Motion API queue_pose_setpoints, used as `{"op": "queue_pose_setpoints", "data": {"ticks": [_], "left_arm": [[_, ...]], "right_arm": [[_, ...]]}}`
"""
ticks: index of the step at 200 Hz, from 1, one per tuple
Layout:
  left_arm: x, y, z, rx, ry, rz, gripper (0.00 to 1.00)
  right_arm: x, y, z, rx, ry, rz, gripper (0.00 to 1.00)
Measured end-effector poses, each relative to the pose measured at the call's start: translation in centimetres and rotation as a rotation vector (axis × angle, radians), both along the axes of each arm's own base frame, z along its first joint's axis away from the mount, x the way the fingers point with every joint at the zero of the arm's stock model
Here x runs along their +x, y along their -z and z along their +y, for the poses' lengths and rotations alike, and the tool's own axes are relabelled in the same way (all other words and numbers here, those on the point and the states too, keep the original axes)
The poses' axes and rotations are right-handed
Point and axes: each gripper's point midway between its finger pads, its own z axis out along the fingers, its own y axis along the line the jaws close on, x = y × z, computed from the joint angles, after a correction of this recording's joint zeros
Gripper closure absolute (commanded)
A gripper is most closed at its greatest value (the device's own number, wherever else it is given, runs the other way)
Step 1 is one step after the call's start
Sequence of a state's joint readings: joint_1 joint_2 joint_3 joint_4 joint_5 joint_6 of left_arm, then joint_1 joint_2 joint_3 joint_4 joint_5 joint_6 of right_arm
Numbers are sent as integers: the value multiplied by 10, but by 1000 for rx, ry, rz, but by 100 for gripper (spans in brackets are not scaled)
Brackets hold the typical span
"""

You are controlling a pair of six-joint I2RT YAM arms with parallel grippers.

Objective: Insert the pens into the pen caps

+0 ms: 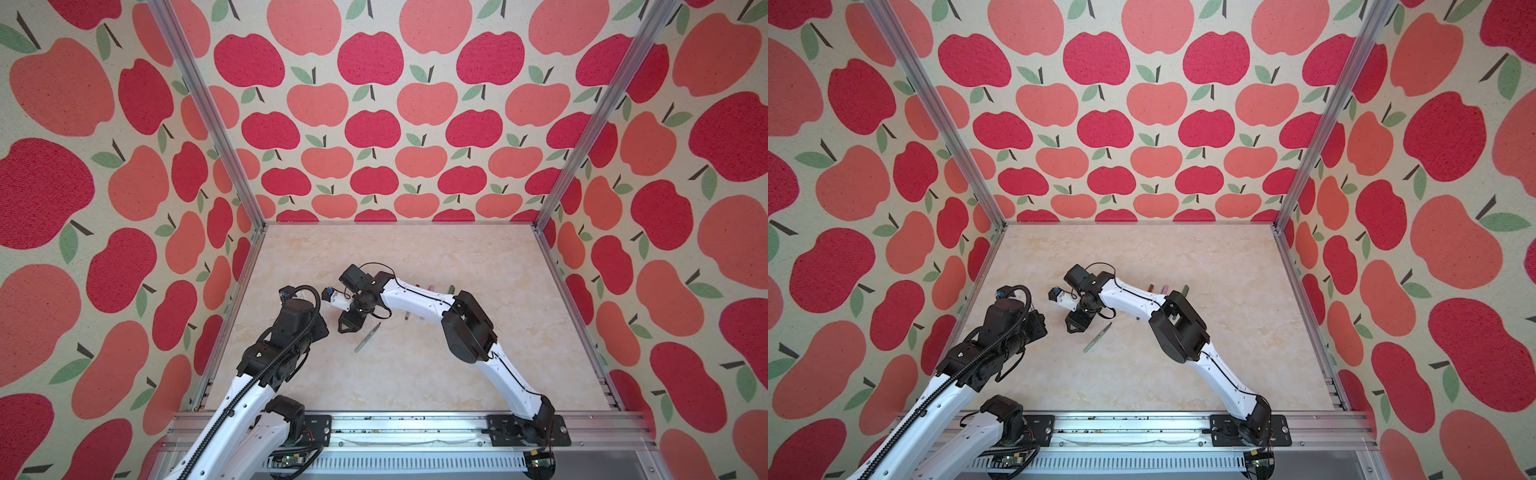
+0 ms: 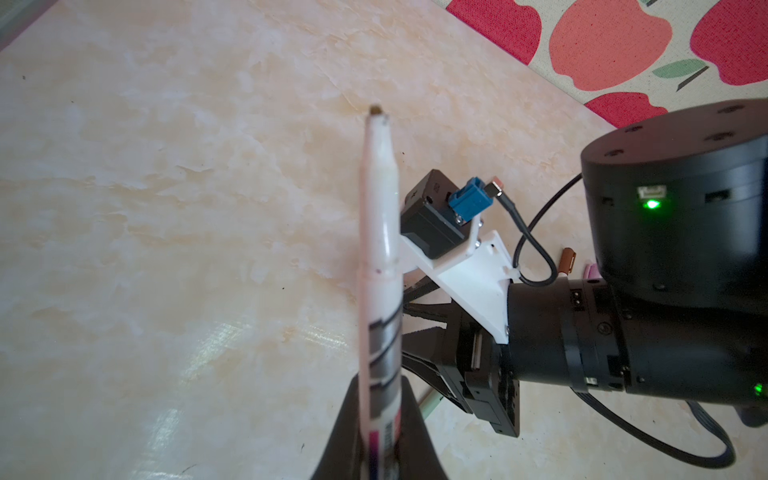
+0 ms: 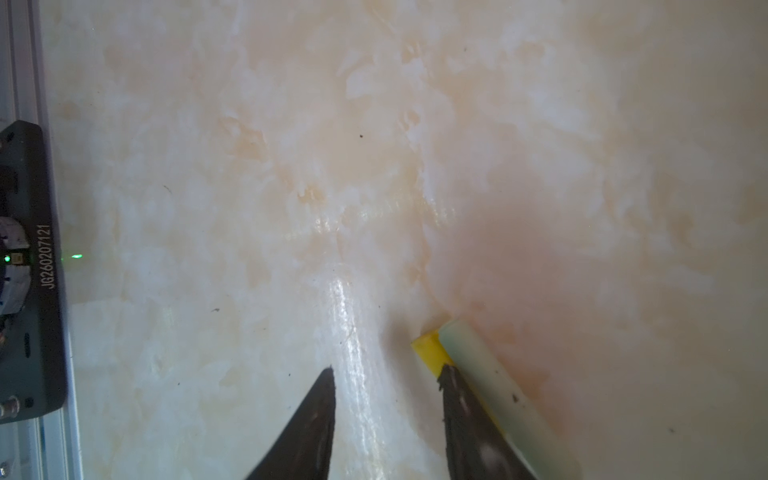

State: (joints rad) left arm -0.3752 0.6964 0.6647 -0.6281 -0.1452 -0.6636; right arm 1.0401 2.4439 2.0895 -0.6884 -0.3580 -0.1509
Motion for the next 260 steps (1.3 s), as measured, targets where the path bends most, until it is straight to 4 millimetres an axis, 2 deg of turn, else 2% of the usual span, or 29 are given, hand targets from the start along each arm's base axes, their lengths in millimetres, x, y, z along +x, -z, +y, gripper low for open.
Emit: {"op": "queue_pose_setpoints", "data": {"ticks": [64,100,194,260], "left_arm": [[0,-1,0,-1,0,-2,100],[0,-1,1,-1,-2,-3,100],[0,0,1,0,-2,-2,100],[0,-1,1,-1,-2,-3,100]], "right_arm": [[14,-7,5,30,37,-7,56],[18,-1,4,24,46,-2,55],[15,5,4,10,37,-3,56],[0,14,0,-26,-11,-42,56]]}}
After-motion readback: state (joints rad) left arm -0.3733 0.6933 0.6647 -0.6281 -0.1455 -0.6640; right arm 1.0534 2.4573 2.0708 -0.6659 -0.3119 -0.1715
